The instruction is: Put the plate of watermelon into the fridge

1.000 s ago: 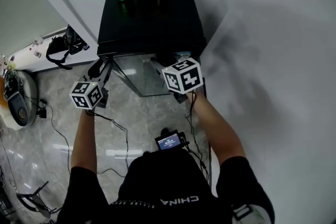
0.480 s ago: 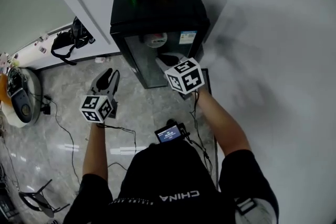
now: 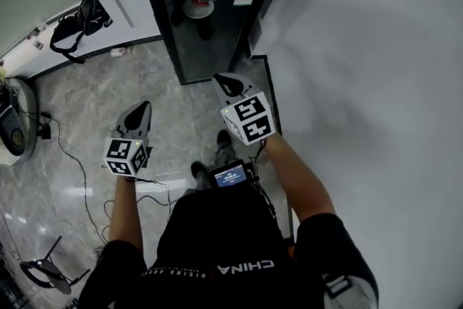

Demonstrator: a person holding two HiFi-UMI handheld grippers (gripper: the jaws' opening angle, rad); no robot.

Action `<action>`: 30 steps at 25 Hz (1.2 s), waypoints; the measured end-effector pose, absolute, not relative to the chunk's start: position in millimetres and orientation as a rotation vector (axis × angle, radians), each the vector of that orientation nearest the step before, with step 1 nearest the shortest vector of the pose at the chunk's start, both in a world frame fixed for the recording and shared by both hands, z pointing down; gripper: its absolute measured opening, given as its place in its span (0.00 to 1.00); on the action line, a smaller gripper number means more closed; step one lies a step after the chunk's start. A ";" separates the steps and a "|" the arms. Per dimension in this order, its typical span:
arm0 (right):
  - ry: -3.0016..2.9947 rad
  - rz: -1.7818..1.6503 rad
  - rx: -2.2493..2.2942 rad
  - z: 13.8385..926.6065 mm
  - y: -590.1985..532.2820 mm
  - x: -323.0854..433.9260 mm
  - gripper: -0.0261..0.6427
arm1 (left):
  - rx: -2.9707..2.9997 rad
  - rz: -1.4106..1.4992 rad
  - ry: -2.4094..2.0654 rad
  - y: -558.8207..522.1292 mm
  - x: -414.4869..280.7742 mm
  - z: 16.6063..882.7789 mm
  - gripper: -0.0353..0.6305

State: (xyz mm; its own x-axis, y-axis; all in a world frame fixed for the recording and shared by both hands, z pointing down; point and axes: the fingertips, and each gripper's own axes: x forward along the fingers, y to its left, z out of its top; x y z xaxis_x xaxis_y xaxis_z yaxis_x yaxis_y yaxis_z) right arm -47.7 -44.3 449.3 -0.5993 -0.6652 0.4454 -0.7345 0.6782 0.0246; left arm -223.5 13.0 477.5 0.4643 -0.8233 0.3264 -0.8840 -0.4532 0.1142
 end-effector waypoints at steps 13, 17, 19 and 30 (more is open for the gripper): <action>-2.443 0.221 1.094 458.9 61.4 33.0 0.06 | 2.440 0.411 -1.435 119.0 -135.9 490.1 0.07; -2.467 0.247 1.108 457.9 94.7 83.8 0.06 | 2.436 0.439 -1.432 146.3 -83.1 488.7 0.07; -2.474 0.256 1.117 455.8 110.4 106.8 0.06 | 2.443 0.443 -1.418 161.3 -56.4 484.5 0.07; -2.513 0.245 1.160 451.8 153.1 133.4 0.06 | 2.534 0.416 -1.390 199.9 -7.4 463.0 0.07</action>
State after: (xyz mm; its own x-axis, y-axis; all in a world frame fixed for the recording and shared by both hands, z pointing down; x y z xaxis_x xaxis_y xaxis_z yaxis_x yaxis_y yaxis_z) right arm 133.4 153.1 451.8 -0.5977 -0.6991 0.3924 -0.7617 0.6479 -0.0060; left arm -7.4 199.9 463.0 0.5120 -0.7849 0.3491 -0.8475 -0.5277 0.0565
